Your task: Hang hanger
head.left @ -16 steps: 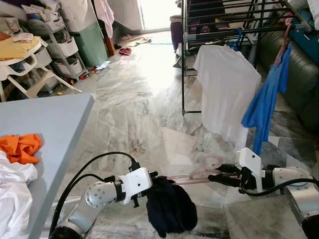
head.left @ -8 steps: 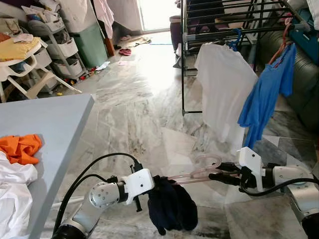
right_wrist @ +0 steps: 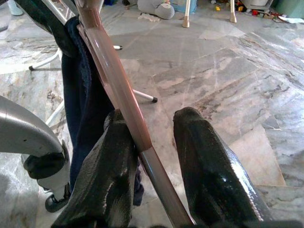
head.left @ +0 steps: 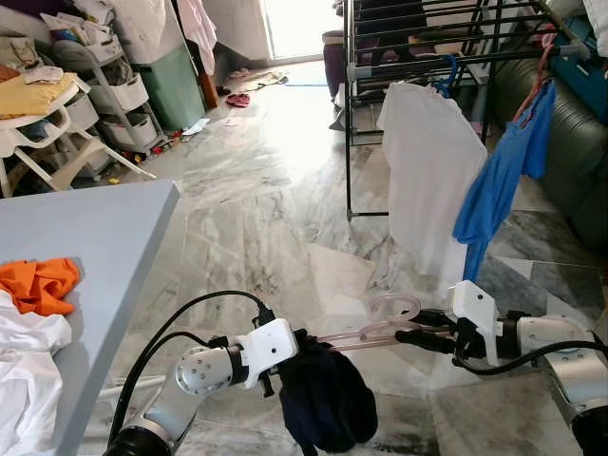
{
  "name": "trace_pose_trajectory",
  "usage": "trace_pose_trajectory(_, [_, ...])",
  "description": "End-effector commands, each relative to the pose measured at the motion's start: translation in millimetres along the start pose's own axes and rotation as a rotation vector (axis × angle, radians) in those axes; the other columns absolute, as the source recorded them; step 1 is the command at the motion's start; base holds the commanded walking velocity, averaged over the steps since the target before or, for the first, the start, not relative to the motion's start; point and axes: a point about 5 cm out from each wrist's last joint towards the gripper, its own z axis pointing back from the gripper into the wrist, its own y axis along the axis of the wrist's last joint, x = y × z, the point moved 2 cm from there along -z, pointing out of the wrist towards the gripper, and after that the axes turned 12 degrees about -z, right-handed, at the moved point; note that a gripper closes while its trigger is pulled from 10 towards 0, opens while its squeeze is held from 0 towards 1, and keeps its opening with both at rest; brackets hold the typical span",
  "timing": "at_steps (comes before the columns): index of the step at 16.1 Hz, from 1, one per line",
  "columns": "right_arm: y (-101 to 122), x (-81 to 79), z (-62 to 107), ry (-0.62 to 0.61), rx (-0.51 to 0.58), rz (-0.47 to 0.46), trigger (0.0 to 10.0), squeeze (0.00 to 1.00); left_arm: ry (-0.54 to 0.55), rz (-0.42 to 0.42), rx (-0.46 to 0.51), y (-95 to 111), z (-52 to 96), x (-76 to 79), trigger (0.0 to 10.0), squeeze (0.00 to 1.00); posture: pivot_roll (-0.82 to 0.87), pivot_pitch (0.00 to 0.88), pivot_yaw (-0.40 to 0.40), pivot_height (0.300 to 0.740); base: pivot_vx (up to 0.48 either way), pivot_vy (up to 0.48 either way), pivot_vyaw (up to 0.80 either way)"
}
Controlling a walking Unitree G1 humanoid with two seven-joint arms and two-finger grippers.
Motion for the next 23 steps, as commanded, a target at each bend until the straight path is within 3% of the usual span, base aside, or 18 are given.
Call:
trace_pose_trajectory(1, [17.5, 1.1, -5.0, 0.021, 0.054, 0.054, 10.0, 0.00, 0.010, -0.011, -0.018, -3.1, 2.4, -5.2, 10.0, 1.00, -0.11, 0.000, 0.165, 0.740, 0.000, 0.000, 0.00])
trace_pose_trajectory(3, [17.5, 0.9, -5.2, 0.022, 0.054, 0.054, 10.0, 0.00, 0.002, -0.031, -0.031, -4.0, 1.2, -3.7, 10.0, 1.00, -0.12, 0.000, 0.167, 0.740, 0.000, 0.000, 0.00])
trace_pose_trajectory(4, [17.4, 0.4, -5.4, 0.023, 0.055, 0.055, 10.0, 0.00, -0.012, -0.043, -0.030, -3.7, -0.4, -1.5, 10.0, 0.74, -0.12, 0.000, 0.169, 0.740, 0.000, 0.000, 0.00])
trace_pose_trajectory(5, [17.2, -0.1, -5.2, 0.024, 0.056, 0.055, 10.0, 0.00, -0.030, -0.035, -0.022, -3.1, -1.5, 0.9, 7.0, 0.00, -0.12, 0.000, 0.168, 0.740, 0.000, 0.000, 0.00])
trace_pose_trajectory(6, [17.2, -0.4, -5.0, 0.024, 0.057, 0.055, 10.0, 0.00, -0.043, -0.019, -0.008, -2.1, -1.8, 2.3, 0.0, 0.00, -0.12, 0.000, 0.169, 0.740, 0.000, 0.000, 0.00])
trace_pose_trajectory(21, [17.3, 4.9, -6.4, 0.016, 0.032, 0.066, 10.0, 0.00, -0.099, 0.003, -0.007, -5.5, 1.6, 5.8, 0.0, 0.00, -0.11, 0.000, 0.160, 0.740, 0.000, 0.000, 0.00])
trace_pose_trajectory(22, [17.2, 4.9, -6.7, 0.024, 0.026, 0.059, 10.0, 0.62, -0.098, 0.001, -0.010, -6.1, 1.8, 5.7, 0.0, 0.00, -0.11, 0.000, 0.158, 0.740, 0.000, 0.000, 0.00])
trace_pose_trajectory(23, [15.2, 3.3, -7.1, 0.054, 0.005, 0.036, 10.0, 1.00, -0.084, -0.005, -0.017, -6.9, 1.8, 4.1, 0.0, 0.00, -0.11, 0.000, 0.158, 0.740, 0.000, 0.000, 0.00])
